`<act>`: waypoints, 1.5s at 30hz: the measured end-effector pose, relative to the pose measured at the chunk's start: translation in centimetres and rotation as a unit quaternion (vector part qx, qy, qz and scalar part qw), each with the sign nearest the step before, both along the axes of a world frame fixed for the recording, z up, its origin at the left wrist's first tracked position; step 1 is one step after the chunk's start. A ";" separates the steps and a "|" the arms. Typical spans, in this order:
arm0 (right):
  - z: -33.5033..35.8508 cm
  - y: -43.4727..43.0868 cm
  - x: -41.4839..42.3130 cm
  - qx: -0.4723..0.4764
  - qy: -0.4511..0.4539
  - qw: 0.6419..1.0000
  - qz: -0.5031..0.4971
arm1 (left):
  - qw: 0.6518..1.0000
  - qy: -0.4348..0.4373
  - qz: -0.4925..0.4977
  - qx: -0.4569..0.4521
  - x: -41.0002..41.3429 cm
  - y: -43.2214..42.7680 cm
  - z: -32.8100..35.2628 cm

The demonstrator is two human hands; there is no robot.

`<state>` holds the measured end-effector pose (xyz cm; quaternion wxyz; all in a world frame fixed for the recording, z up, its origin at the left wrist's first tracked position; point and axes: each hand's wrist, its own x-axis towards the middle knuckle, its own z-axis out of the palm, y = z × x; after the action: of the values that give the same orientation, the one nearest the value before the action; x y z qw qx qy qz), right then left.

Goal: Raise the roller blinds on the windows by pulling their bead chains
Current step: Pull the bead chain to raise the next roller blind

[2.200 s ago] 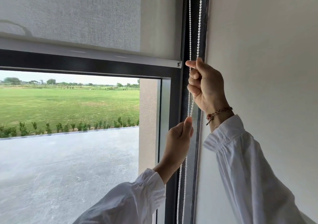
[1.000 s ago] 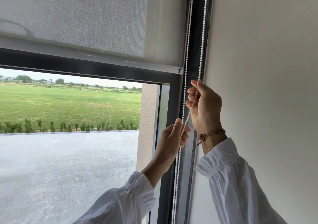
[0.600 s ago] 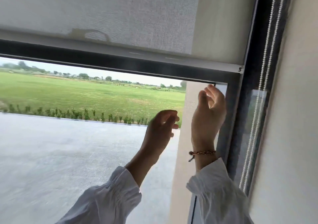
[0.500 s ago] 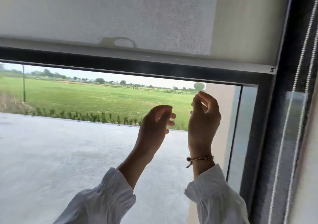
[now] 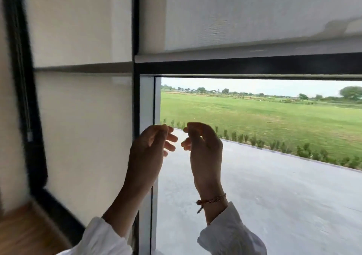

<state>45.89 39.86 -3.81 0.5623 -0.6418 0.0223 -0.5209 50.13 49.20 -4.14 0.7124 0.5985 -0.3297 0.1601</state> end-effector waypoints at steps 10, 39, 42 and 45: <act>-5.2 9.9 27.8 -0.005 0.063 0.979 0.195 | 0.980 -0.033 0.190 0.039 24.8 12.6 -4.0; -10.1 44.8 104.6 0.194 0.166 0.903 0.346 | 0.947 0.052 0.299 0.111 100.1 46.1 -5.9; -9.5 46.4 113.3 0.192 0.147 0.907 0.344 | 0.951 0.040 0.291 0.099 108.9 47.9 -5.2; -9.3 47.6 121.9 0.177 0.146 0.907 0.353 | 0.953 0.050 0.292 0.061 118.0 49.4 -5.1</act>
<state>167.81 87.42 -13.13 0.8043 -0.5664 -0.0319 -0.1768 168.13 98.59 -9.21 0.6124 0.7179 -0.1134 0.3110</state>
